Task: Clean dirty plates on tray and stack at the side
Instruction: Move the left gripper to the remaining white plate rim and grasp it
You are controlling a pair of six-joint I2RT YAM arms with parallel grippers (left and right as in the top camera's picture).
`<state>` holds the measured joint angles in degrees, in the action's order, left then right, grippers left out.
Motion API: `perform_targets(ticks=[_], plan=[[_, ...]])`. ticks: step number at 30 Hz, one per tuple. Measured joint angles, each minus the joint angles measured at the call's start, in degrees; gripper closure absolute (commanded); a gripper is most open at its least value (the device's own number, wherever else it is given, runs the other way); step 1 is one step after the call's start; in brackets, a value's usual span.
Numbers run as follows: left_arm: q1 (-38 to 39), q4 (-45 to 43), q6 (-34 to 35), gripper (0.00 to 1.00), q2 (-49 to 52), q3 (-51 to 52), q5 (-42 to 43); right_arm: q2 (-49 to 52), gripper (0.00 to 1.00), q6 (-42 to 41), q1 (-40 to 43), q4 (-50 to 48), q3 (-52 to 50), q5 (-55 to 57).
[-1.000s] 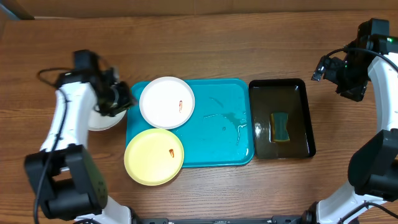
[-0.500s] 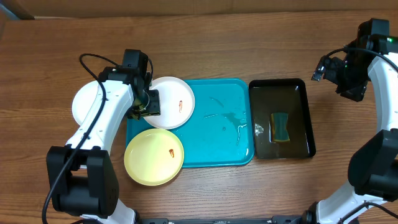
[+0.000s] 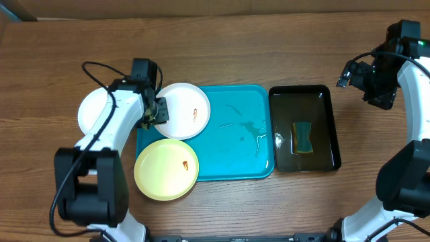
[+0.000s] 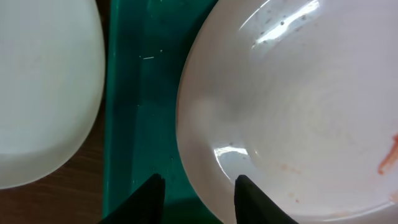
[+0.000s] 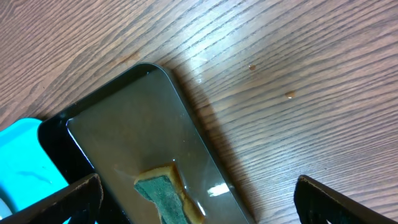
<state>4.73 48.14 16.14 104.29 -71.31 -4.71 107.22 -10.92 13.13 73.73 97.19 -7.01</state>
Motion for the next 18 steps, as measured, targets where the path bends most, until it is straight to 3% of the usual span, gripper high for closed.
perform_targets(ticks=[3,10,18], plan=[[0.0,-1.51,0.02,0.66,2.67,0.15,-0.26,0.0,0.0,0.02,0.0,0.02,0.0,0.0],[0.0,-2.8,0.22,0.88,3.58,0.15,3.63,0.0,0.0,0.02,0.0,-0.02,0.0,0.0],[1.2,-3.21,0.13,0.87,3.58,0.13,16.65,0.0,0.0,0.02,0.0,-0.02,0.0,-0.02]])
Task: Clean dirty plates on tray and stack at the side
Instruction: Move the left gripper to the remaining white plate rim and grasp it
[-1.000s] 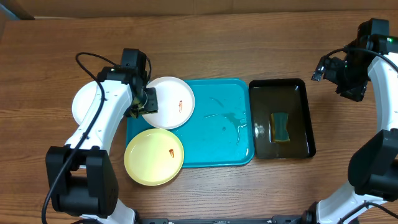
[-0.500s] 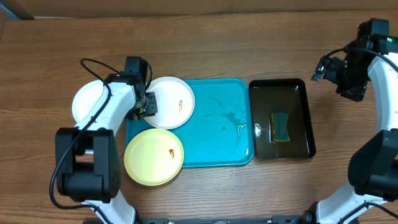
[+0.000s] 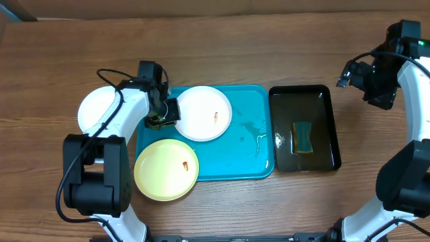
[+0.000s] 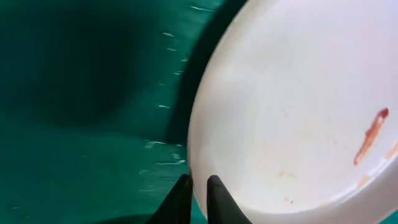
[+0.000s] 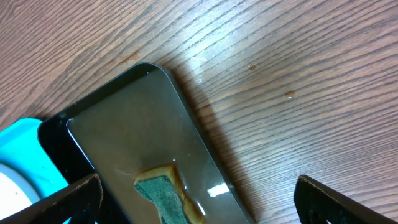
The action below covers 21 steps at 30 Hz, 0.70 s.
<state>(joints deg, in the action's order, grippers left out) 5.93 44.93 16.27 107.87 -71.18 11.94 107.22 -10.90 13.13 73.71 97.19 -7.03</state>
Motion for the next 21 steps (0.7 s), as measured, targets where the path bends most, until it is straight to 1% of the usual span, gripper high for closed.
perform_targets(ticks=[3,5,6,7,8,10,12,15,18,21], plan=[[2.75,-0.02,0.0,0.85,0.0,0.0,2.45,0.0,0.0,0.02,0.0,0.02,0.0,0.02],[4.79,-0.09,-0.02,0.8,0.0,0.0,3.19,0.0,0.0,0.0,0.0,0.0,0.0,0.0],[6.01,-0.33,-0.11,0.75,0.0,0.0,3.56,0.0,0.0,0.02,0.0,0.02,0.0,0.02],[7.34,-0.63,-0.17,0.64,0.0,0.0,3.93,0.0,0.0,0.0,0.0,0.0,0.0,0.02],[8.22,-0.81,-0.2,0.56,0.0,0.0,4.04,0.0,0.0,0.0,0.0,0.0,0.0,0.02],[9.9,-0.74,-0.22,0.54,0.0,-0.07,4.22,0.0,0.0,0.02,0.0,0.04,0.0,0.0],[10.95,1.86,-0.33,0.55,0.04,-1.01,4.13,0.0,0.0,0.0,0.0,0.0,0.0,0.02],[10.49,9.53,-0.33,0.53,0.04,-5.33,2.56,0.0,0.0,0.02,0.0,0.0,0.0,0.0],[9.33,17.68,-0.33,0.52,0.04,-11.85,-0.74,0.0,0.0,-0.02,0.0,0.02,0.0,0.0],[8.35,24.37,-0.35,0.54,-0.31,-16.87,-4.68,0.0,0.0,0.0,0.0,0.0,0.0,0.02]])
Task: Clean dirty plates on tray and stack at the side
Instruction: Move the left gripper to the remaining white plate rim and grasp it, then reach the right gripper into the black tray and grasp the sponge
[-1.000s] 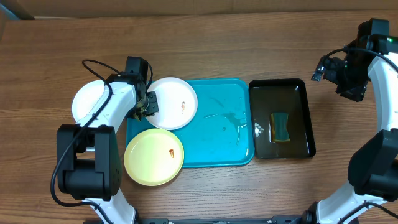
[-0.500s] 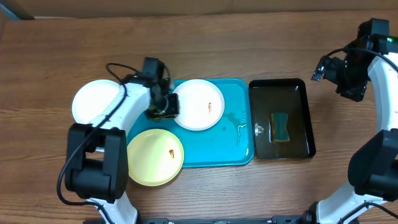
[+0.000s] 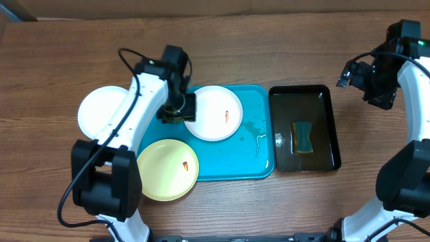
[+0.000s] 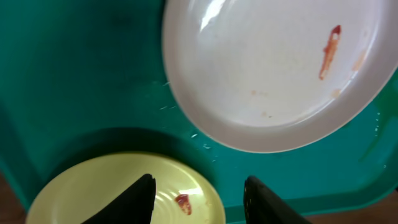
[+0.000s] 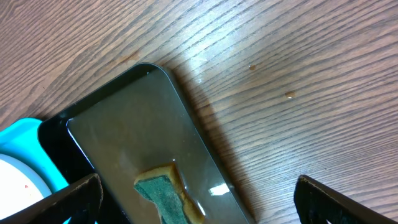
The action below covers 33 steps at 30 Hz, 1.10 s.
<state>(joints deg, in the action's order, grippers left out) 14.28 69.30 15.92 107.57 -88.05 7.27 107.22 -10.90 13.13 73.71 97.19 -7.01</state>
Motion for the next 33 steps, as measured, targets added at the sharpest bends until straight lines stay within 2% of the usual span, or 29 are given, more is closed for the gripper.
perform_targets(ticks=[3,6,11,15,33], plan=[[-0.87,5.51,0.0,0.55,-0.52,-0.9,-3.76,0.0,0.0,0.02,0.0,0.02,0.0,0.0],[-1.51,5.9,0.0,0.55,-0.52,-0.44,-6.21,0.0,0.0,0.02,0.0,0.04,0.0,-0.02],[-1.77,-4.61,-0.24,0.61,-0.55,1.68,-5.4,0.0,0.0,0.02,0.0,0.02,0.0,0.0],[-0.81,-12.2,-0.66,0.6,-0.52,4.13,-3.58,0.0,0.0,0.0,0.0,0.0,0.0,0.0],[-0.02,-34.12,0.26,0.58,-0.39,18.36,-4.35,0.0,0.0,0.0,0.0,0.04,0.0,-0.02]])
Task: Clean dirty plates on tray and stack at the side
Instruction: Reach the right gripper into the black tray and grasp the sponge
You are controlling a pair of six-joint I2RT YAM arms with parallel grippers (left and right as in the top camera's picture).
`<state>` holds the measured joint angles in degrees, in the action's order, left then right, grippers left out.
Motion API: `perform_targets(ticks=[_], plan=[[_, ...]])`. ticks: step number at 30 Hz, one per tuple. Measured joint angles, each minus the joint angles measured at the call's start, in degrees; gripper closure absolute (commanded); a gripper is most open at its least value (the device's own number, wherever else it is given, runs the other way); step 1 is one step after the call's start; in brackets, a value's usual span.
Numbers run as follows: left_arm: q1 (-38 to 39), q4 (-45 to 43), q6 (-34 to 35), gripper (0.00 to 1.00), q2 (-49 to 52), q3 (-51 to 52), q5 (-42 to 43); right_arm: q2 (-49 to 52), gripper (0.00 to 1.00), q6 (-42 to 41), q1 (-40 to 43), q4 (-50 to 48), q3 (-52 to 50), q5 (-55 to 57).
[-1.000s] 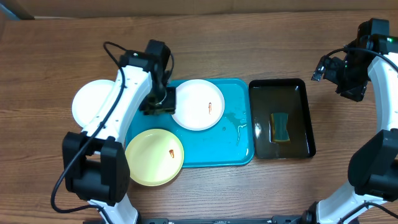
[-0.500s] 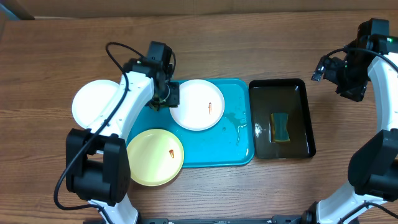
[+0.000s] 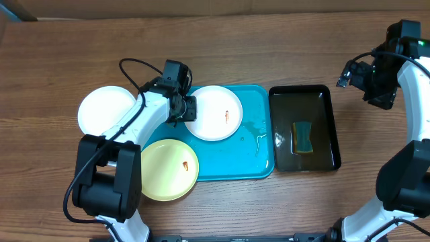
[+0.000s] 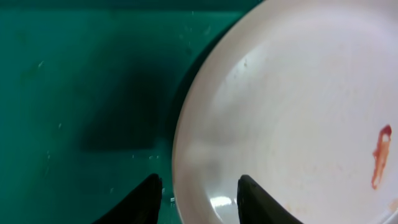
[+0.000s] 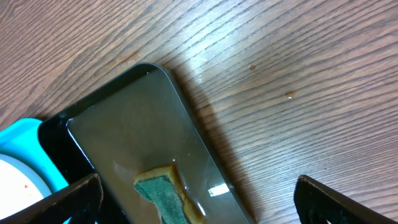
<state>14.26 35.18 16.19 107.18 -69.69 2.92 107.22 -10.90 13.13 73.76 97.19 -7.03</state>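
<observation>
A white plate with a red smear lies on the teal tray, toward its back. My left gripper is low at that plate's left rim, open, with one finger over the tray and the other over the plate. A yellow plate with a red spot sits at the tray's front left corner. Left of the tray, a clean white plate rests on the table. My right gripper hangs open, high over the back right.
A black basin of water stands right of the tray with a green-and-yellow sponge in it; the right wrist view shows the sponge below. Streaks of water lie on the tray's right half. Brown wooden table all round.
My left gripper, which was raised and open with both plates below it, is now low at the white plate's left rim, still open. The plates and the right arm have not moved.
The smeared white plate first hung over the tray's back left corner, my open left gripper at its rim. Then the gripper was shut on the rim and the plate lay further right. Then it was let go mid-tray, and now the open gripper is back at the rim.
</observation>
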Motion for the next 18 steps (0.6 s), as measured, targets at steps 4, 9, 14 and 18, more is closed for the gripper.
perform_targets(ticks=[4,9,14,18], plan=[[0.0,-2.01,0.13,0.61,0.0,1.03,-0.83,0.0,0.0,0.04,0.0,-0.02,0.0,0.02],[0.0,-3.96,0.17,0.63,0.0,1.55,-1.86,0.0,0.0,0.0,0.0,-1.55,-0.02,0.02],[0.0,-3.91,0.28,0.68,0.0,1.88,-2.12,0.0,0.0,-0.02,0.0,-5.05,0.0,-0.9],[0.0,-5.33,0.33,0.69,0.0,3.1,-2.14,0.0,0.11,0.02,-0.02,0.13,-0.02,-2.62]])
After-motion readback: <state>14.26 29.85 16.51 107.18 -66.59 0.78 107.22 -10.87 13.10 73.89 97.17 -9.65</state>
